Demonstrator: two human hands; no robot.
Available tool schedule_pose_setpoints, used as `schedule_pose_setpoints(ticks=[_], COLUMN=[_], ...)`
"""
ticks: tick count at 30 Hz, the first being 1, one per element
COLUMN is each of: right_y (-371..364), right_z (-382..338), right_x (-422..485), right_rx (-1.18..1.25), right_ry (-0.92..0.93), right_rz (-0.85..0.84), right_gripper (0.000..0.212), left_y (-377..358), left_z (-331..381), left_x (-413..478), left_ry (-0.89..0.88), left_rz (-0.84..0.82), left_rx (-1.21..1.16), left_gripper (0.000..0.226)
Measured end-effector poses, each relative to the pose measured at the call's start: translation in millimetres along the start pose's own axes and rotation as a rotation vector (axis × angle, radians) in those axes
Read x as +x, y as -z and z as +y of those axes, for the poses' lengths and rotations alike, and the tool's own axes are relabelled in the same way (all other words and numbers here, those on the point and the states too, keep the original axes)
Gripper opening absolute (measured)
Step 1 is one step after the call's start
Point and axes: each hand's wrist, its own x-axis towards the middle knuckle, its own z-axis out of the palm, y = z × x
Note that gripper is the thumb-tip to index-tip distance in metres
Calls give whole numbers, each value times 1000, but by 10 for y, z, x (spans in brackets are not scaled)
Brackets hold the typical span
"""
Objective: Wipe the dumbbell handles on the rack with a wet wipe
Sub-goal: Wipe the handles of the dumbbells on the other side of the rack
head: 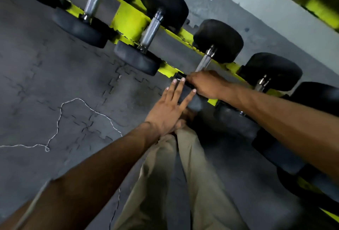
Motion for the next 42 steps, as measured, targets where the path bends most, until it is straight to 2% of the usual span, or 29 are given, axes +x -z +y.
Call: schedule_pose_setpoints(ticks=[2,5,6,8,11,13,14,16,18,21,25,27,30,32,34,38,39,42], right_y=[72,101,37,-72,-234,-290,-312,-364,-517,-709,-758,-691,-724,-789,-754,-559,-591,-719], right_z=[37,200,201,123,86,185,262,349,238,-91,41,242,304,197,207,581,597,397], right_x=[33,32,28,-11,-58,-94,-94,-78,-88,-143,-20,92,180,149,127,280,304,209], right_rx=[-38,82,135,156,178,182,232,405,534,876,1175,1363,1757,1841,1878,2134,2139,1981], right_ry=[-11,-212,-212,-188,-203,-173,-208,-393,-552,-725,-878,-942,-970,-922,-852,-868,-867,-813], right_rz=[38,249,286,281,271,328,405,554,613,536,403,427,577,496,416,596,590,358], right_gripper=[23,29,26,3,16,23,25,28,23,5,8,16,32,33,34,36,36,45], left_y=[39,57,52,24,-45,-90,-106,-120,-155,-165,-132,-129,-165,-192,-182,-184,-189,-210], left_z=[-34,-15,15,80,151,191,206,231,228,217,241,260,274,272,271,286,288,281], left_x=[-31,-55,-59,-56,-18,35,73,94,74,36,41,61,84,87,76,86,94,101], left_ry=[-9,11,21,45,66,92,105,125,129,141,156,160,157,161,167,164,167,168], left_rz=[-15,-10,-10,6,-9,-4,4,-7,-19,-17,-34,-22,6,29,26,15,21,28], left_rx=[20,24,32,54,90,119,137,128,110,107,112,122,114,105,104,112,110,106], left_gripper=[123,125,126,131,139,142,144,147,146,145,144,143,131,125,130,137,138,140])
